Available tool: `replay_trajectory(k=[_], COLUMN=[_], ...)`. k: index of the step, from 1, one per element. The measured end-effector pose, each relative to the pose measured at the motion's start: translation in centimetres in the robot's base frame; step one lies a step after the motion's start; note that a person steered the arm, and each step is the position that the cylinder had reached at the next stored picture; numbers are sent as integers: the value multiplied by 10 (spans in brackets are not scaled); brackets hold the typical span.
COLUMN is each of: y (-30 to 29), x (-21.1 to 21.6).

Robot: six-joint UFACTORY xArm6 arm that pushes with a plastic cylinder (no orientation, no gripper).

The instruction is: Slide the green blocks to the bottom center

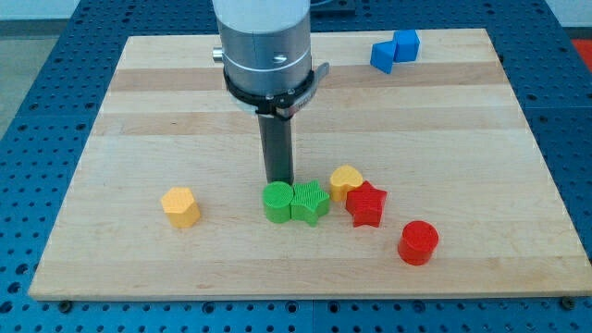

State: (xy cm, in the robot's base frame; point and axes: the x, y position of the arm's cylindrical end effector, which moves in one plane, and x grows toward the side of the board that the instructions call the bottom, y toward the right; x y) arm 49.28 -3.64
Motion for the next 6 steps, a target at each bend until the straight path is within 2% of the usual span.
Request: replay_trajectory(k=[2, 3, 6], y=[4, 37, 55], x=[9, 1, 5])
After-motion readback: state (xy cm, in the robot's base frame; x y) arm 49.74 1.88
